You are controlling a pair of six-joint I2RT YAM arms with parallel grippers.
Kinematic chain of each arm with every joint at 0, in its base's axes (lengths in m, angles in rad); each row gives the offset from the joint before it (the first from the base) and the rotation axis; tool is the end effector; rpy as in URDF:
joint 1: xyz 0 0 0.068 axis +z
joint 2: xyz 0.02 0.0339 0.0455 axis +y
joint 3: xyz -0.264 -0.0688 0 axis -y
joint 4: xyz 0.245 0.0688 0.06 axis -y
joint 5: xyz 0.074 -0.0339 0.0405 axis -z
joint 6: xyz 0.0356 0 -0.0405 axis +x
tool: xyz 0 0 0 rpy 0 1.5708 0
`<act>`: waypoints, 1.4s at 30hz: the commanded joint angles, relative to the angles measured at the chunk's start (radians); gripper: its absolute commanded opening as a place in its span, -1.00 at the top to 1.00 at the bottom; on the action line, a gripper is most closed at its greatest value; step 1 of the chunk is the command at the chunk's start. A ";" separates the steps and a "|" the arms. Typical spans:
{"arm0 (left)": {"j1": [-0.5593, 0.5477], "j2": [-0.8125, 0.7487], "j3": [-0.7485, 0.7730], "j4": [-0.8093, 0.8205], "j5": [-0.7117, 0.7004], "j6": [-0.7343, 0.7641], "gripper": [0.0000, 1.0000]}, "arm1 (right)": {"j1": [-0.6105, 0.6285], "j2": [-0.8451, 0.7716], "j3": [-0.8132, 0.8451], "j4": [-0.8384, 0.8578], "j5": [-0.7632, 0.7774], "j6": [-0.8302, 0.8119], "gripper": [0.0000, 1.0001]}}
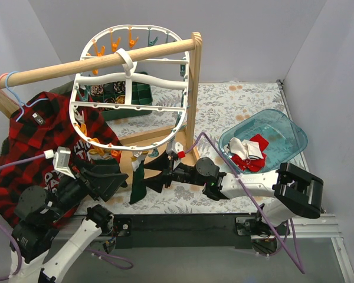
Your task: Remove the socks clipped to the hanger
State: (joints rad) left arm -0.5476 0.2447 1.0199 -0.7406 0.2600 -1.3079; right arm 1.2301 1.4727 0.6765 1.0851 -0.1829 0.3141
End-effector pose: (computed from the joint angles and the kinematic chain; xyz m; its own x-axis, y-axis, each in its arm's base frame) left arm -0.0003 -0.0105 0.3955 -0.6900 -0.6722 -0.2683 0.2163 0.1623 -0.9628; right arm 0.0984 0.2971 0.2741 -0.2138 0.3061 -0.9277 -0.9663 0.0732 0.2469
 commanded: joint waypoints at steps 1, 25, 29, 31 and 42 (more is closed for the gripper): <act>0.000 -0.002 -0.014 0.026 -0.028 -0.022 -0.40 | -0.003 0.035 0.027 0.113 0.013 0.059 -0.35; 0.000 0.151 0.074 0.006 -0.012 0.173 -0.20 | -0.003 0.023 0.087 -0.008 -0.116 0.100 0.97; 0.000 0.166 0.083 0.027 0.025 0.254 -0.13 | -0.003 0.020 0.109 -0.040 -0.119 0.098 0.97; 0.000 0.183 0.100 0.024 0.021 0.297 -0.13 | -0.003 0.020 0.118 -0.059 -0.122 0.095 0.97; 0.000 0.260 0.117 0.056 0.058 0.398 -0.06 | 0.002 0.015 0.170 -0.154 -0.125 0.091 0.97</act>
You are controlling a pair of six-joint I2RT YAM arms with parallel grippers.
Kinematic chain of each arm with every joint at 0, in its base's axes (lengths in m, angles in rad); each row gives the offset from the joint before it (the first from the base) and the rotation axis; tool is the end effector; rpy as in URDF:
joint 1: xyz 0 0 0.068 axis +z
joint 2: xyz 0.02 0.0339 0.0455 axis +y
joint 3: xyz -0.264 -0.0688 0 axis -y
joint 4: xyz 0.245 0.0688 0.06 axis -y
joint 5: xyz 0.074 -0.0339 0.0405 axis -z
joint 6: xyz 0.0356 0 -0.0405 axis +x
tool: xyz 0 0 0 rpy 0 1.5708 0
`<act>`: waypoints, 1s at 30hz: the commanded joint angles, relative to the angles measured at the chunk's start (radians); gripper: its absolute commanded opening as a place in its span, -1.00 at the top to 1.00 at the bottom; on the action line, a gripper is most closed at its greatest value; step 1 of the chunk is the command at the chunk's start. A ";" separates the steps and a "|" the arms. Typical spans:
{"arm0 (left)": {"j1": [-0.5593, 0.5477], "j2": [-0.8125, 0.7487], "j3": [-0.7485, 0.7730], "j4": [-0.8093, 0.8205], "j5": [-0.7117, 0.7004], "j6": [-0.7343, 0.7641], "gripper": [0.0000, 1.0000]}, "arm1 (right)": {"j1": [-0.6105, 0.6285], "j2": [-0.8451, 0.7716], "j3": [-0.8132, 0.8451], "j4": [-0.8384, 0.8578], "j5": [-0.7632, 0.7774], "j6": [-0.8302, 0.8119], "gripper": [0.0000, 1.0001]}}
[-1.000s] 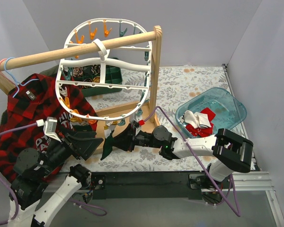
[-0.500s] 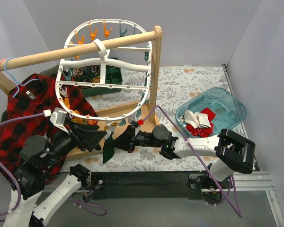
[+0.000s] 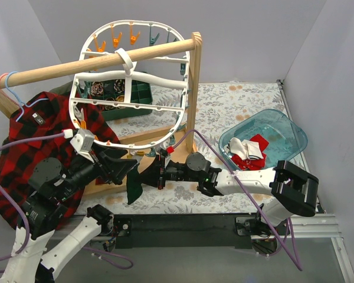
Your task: Remove the socks clipped to the hanger
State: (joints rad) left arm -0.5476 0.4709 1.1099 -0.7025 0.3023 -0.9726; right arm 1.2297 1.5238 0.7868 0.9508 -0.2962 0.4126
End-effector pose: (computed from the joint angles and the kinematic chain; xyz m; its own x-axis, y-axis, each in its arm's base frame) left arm 0.0401 -0.0368 0.4207 -0.6509 -0.5271 -0.5464 0.3780 0.3992 -0.8353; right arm 0.1022 0.3191 0.2799 -0.3347 0.2037 -0.9201 -0.9416 -0.0333 0.3351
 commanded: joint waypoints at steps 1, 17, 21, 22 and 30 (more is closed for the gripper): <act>0.000 0.038 0.025 0.017 0.011 0.067 -0.05 | 0.007 -0.037 0.061 -0.029 -0.012 -0.008 0.97; 0.000 0.032 0.074 -0.063 -0.063 0.057 -0.03 | 0.017 -0.079 0.052 -0.058 -0.029 -0.009 0.97; 0.000 0.034 0.059 -0.060 -0.063 0.025 -0.06 | 0.017 -0.085 0.054 -0.066 -0.053 -0.001 0.97; 0.000 0.035 0.059 -0.061 -0.065 0.023 -0.06 | 0.019 -0.085 0.052 -0.069 -0.060 0.002 0.97; 0.000 0.055 0.038 -0.017 -0.089 0.023 -0.10 | 0.024 -0.100 0.058 -0.084 -0.099 0.005 0.97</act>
State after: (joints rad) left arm -0.5476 0.5011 1.1545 -0.7551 0.2432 -0.9504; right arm 1.2457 1.4631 0.8146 0.8581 -0.3569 0.4152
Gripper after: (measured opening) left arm 0.543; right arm 0.030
